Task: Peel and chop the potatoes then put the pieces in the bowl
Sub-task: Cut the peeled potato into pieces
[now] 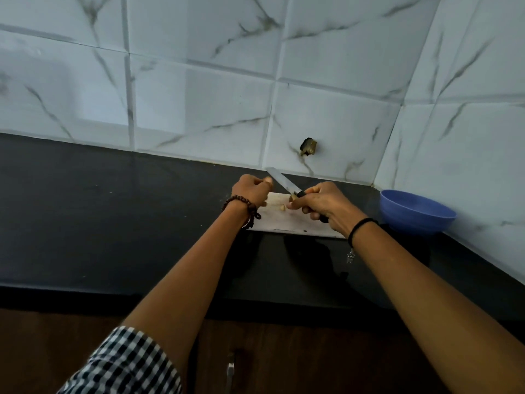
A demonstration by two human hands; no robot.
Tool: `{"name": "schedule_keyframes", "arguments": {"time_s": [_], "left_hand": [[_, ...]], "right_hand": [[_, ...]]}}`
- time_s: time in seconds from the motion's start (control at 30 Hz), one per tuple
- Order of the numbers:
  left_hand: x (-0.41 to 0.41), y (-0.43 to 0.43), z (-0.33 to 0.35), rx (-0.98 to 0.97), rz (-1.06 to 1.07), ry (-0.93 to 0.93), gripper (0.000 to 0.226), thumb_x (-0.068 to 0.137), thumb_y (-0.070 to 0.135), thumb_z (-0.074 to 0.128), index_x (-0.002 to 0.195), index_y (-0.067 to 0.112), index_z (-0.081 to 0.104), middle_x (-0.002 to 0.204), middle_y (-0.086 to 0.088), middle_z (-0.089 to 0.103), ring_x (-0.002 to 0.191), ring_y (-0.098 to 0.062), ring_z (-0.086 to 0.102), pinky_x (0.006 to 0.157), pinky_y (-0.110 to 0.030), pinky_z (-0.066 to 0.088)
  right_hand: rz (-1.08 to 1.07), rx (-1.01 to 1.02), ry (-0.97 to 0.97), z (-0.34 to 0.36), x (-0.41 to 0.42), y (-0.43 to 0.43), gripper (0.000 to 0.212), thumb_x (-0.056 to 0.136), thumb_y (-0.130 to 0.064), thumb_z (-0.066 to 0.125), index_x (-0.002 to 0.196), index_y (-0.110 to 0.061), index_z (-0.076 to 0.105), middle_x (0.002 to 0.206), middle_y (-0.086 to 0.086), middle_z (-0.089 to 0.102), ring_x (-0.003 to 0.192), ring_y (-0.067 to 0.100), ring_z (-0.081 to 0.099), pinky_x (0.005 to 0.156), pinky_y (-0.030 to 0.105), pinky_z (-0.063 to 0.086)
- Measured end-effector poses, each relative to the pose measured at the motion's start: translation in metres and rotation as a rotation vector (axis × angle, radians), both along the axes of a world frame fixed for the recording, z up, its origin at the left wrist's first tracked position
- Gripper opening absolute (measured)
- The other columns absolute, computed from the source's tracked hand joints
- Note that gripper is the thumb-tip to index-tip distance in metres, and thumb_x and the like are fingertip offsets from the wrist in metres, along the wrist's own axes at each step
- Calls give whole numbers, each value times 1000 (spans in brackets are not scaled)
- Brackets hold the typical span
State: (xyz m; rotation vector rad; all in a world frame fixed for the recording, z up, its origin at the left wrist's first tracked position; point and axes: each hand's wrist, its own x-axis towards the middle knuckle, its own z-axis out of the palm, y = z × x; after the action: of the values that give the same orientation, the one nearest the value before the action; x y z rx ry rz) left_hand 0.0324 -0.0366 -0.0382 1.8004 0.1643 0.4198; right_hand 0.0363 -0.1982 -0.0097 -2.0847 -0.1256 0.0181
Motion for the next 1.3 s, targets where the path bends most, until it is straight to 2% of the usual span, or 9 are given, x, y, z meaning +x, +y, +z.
{"name": "schedule_keyframes", "arguments": {"time_s": [0.13,0.3,0.4,0.53,0.8,0.87,0.93,1.0,1.3], "left_hand": [[-5,6,1,-109,125,-11,23,83,31,60,74,10,62,78,-6,69,66,-14,69,62,-29,58],[-10,3,12,-386,-32,80,26,87,28,44,78,8,59,73,-10,59,54,-17,56,49,-25,43],[-8,3,10,-298,-79,128,34,89,40,55,89,8,65,73,-7,58,48,-13,45,38,-18,34],[-6,4,7,-190,-150,93,45,86,52,64,101,10,69,84,-8,66,49,-9,44,37,-15,34],[-7,7,5,-180,-174,146,48,83,39,72,114,3,66,64,2,57,49,-7,40,37,-14,35],[-5,9,4,-153,-105,136,45,82,40,74,108,4,69,72,-4,60,54,-12,50,43,-20,44],[0,13,2,-99,18,99,37,81,37,76,98,5,70,90,-10,69,77,-20,66,70,-33,58],[5,18,-2,21,125,58,27,81,29,76,92,5,70,96,1,69,92,-13,64,88,-27,52],[14,16,1,463,150,134,47,74,25,82,113,9,63,112,-8,65,104,-24,63,94,-34,50]], "right_hand": [[2,-23,7,5,12,3,34,67,-1,87,98,3,72,62,7,59,34,7,38,33,17,30],[68,127,50,1,15,17,29,74,-16,87,94,2,75,68,6,72,40,4,43,35,15,32],[76,312,112,-2,16,28,32,81,-25,81,95,3,74,92,15,77,48,8,45,36,15,32],[25,363,136,-4,21,34,42,81,-34,81,94,5,71,66,9,63,41,9,37,32,16,28],[81,371,158,-3,12,23,42,95,-43,63,97,-2,70,72,9,71,50,12,44,37,16,33],[70,213,46,-3,5,16,29,97,-27,64,95,1,71,85,16,76,50,12,49,39,17,37],[48,-55,-110,-6,-3,8,18,94,-19,64,87,-4,72,85,15,76,54,13,56,45,20,42],[60,-210,-208,-10,-11,-1,9,91,-18,65,86,-11,67,79,9,76,56,13,62,47,21,46],[-75,-462,-292,-14,-16,-52,13,88,-24,69,97,-15,65,95,6,70,86,22,69,82,43,59]]}}
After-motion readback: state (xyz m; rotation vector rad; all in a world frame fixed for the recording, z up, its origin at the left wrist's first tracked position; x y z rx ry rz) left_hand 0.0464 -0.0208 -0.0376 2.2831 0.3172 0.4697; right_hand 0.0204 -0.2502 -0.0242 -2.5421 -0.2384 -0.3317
